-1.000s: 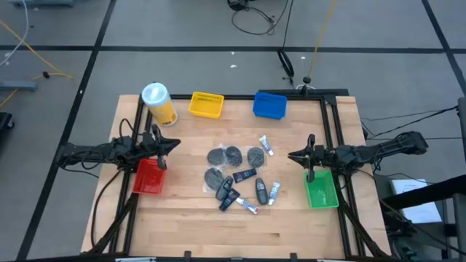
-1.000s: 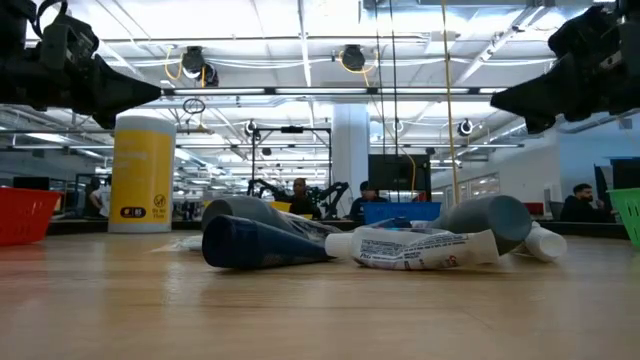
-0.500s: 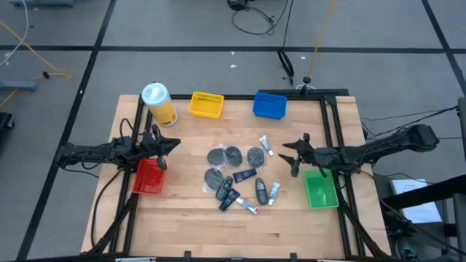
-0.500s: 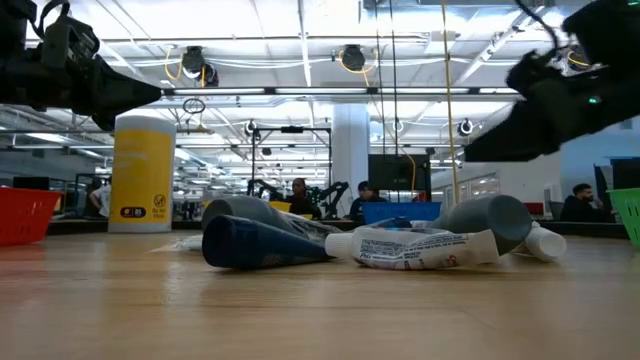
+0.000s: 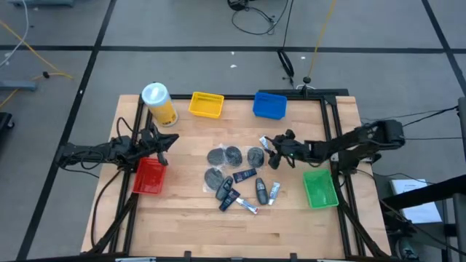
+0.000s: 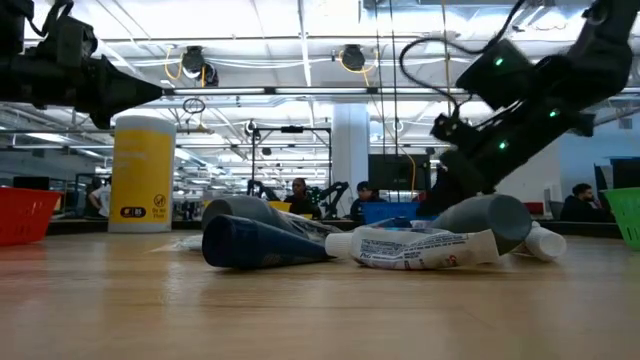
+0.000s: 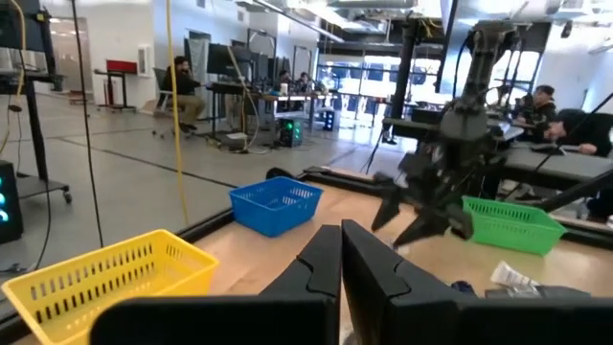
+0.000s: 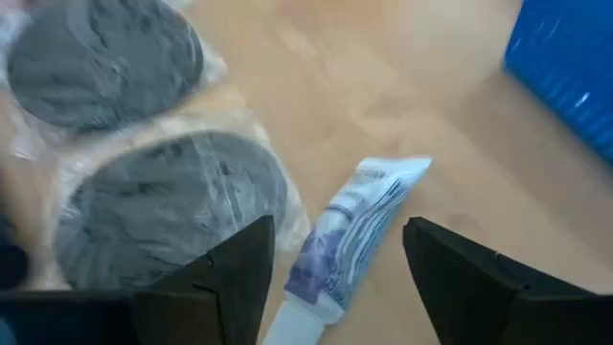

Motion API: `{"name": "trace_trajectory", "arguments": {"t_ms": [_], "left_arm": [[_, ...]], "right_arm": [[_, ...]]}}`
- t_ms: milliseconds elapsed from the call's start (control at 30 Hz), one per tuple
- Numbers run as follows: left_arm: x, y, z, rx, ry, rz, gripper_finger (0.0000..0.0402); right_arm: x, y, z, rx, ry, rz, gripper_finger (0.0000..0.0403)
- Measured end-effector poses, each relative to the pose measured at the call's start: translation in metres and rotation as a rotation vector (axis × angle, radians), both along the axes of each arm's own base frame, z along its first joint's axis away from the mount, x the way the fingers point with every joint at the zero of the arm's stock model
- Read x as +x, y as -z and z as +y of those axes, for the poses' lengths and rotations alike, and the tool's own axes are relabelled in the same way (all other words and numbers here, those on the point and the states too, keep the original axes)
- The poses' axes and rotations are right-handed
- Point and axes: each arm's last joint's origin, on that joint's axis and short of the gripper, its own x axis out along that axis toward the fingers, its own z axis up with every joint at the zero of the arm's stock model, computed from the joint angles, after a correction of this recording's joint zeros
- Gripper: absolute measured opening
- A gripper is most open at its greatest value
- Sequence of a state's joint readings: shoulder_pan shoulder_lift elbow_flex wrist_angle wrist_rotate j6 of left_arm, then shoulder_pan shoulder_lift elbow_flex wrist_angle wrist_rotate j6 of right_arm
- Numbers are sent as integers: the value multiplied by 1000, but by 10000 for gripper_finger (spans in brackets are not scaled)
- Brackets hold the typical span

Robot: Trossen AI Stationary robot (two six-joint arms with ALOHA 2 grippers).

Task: Pick & Place Travel size toiletries
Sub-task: Put the purple toothpaste into the blue bin

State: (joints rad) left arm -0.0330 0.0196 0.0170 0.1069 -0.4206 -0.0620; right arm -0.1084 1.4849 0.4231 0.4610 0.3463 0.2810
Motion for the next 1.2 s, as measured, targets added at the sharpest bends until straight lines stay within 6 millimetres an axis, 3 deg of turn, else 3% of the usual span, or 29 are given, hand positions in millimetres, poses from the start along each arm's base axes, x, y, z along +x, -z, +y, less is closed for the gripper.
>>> {"name": "trace_trajectory", "arguments": {"t_ms": [167,333,433,533,633,767,1000,1200], "left_arm": [[0,0,0,-22,2,-9,20],[0,0,0,-28,3,-9,8],[0,1,0,-28,3,-2,2],[0,2,0,-36,4,4,6],[0,2,0,-43,5,9,15],[0,3,0,-49,5,15,20],[0,4,0,-69,9,9,4],[0,4,0,-70,10,12,10]], "right_arm": [[1,12,-10,52,5,51,177],[-2,11,-15,19,-7,97,94],[-1,-4,-20,-1,-39,128,38],[9,-40,-34,-40,-50,143,30],[18,-77,-60,-57,-65,154,30],[24,-100,-113,-108,-30,238,33],[29,-84,-193,-42,-25,397,34],[31,-63,-219,59,-60,483,52]]}}
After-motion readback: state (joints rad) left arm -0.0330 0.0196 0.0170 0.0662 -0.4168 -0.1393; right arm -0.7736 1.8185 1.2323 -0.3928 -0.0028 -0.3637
